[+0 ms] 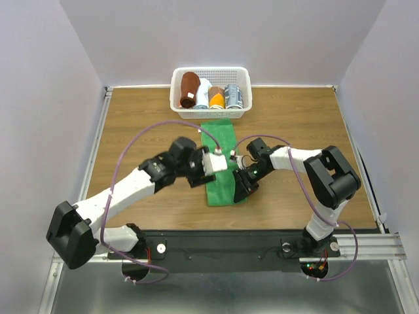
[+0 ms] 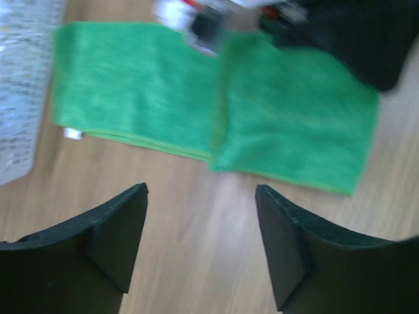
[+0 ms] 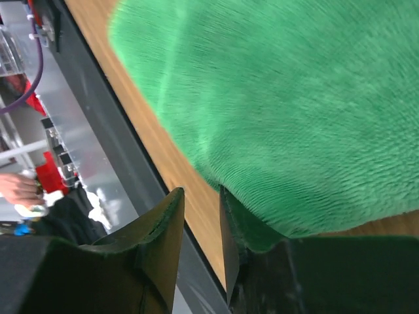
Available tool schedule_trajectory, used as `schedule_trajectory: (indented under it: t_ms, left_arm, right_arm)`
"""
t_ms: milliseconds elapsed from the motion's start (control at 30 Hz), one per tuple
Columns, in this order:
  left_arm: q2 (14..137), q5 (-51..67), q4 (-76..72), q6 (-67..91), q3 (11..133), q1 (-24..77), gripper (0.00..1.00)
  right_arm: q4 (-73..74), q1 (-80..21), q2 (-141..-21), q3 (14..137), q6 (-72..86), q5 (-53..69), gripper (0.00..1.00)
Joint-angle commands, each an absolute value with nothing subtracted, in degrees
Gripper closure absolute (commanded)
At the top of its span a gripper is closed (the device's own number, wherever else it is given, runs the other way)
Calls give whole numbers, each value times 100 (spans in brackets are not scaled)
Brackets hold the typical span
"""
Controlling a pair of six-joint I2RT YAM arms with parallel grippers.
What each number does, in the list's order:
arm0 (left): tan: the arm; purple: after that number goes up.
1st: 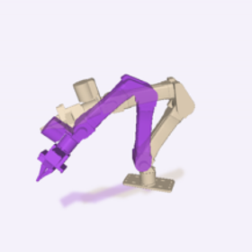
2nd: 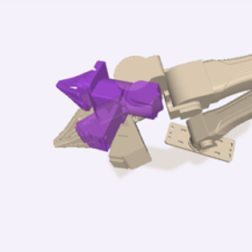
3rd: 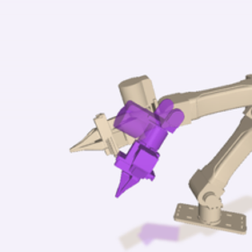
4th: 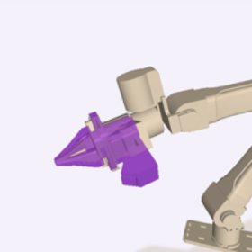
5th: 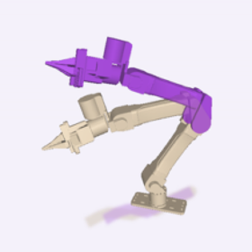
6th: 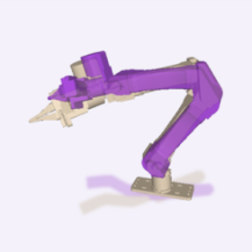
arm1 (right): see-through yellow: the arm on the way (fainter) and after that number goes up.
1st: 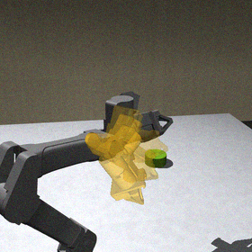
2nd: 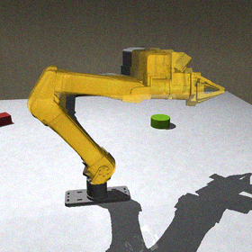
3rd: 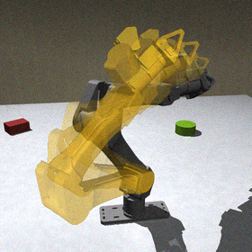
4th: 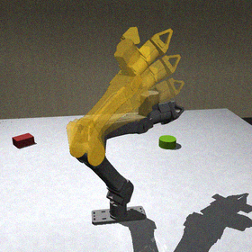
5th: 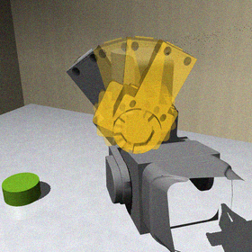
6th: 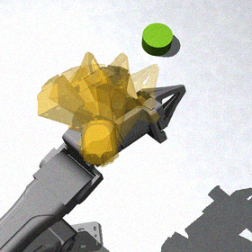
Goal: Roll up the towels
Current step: Roll the towel
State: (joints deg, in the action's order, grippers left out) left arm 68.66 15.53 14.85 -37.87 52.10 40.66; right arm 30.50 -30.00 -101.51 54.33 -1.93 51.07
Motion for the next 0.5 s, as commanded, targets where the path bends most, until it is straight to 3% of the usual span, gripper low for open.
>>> schedule_trajectory:
  t_ms: [0,167,467]
  left_arm:
    - [6434,1108,1600,-4570,4589,4876,29]
    - [6732,704,1170,-4141,4062,6177,32]
    - [7549,53,88,-4016,3630,6864,36]
  right_arm:
    - [2962,-2971,-10248,5370,-167,5053,67]
    - [2962,-2971,-10371,5300,-79,5405,67]
    - [2980,-2971,-9906,5396,-26,5555,68]
